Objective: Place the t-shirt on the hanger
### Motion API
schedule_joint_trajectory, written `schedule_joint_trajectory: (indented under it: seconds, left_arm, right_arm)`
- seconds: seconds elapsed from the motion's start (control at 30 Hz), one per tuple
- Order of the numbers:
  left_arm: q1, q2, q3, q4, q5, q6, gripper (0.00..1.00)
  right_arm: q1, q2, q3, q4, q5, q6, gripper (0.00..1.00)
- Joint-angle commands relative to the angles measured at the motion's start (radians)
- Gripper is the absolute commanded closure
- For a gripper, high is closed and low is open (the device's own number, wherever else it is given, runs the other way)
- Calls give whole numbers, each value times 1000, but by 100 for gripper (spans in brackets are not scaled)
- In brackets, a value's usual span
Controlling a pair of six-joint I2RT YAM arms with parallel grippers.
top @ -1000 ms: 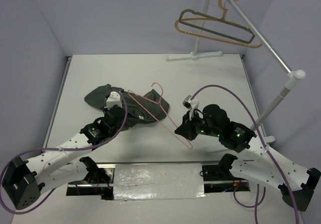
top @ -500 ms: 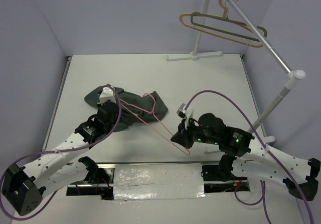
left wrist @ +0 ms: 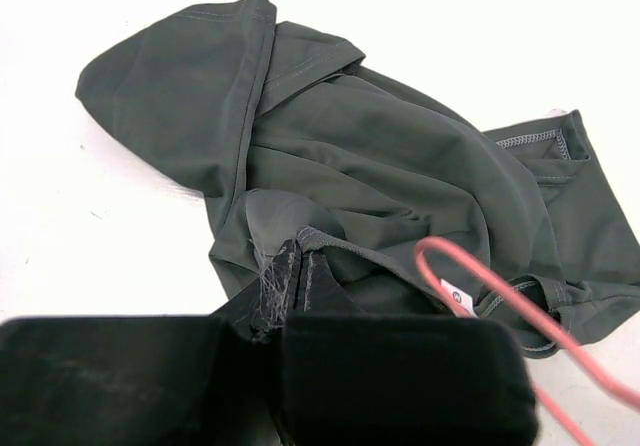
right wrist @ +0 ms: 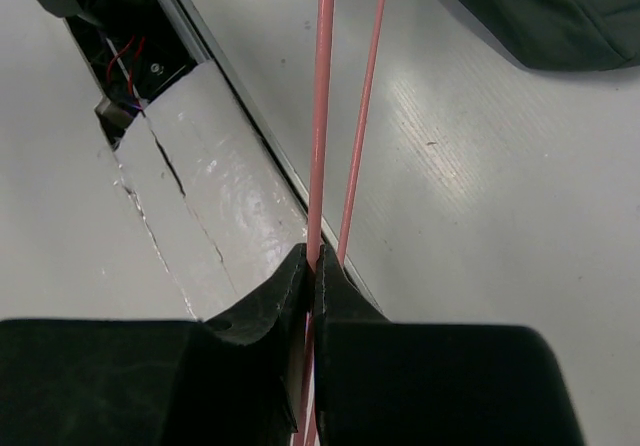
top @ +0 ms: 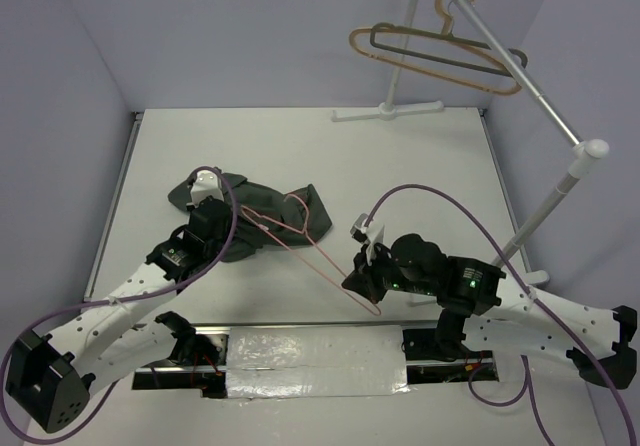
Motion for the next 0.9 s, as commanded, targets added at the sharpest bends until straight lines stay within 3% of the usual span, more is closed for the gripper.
schedule_joint_trajectory:
  seconds: [0.0, 0.4, 0.87]
  left_arm:
    - [5, -2, 23, 32, -5, 9, 100]
    - [5, 9, 31, 47, 24, 8, 100]
    - [5, -39, 28, 67, 180, 24, 100]
  right_arm:
    - [25, 2, 7, 24, 18, 4, 100]
    - [68, 30, 12, 30, 19, 1, 100]
    - [69, 88, 0, 162, 27, -84, 100]
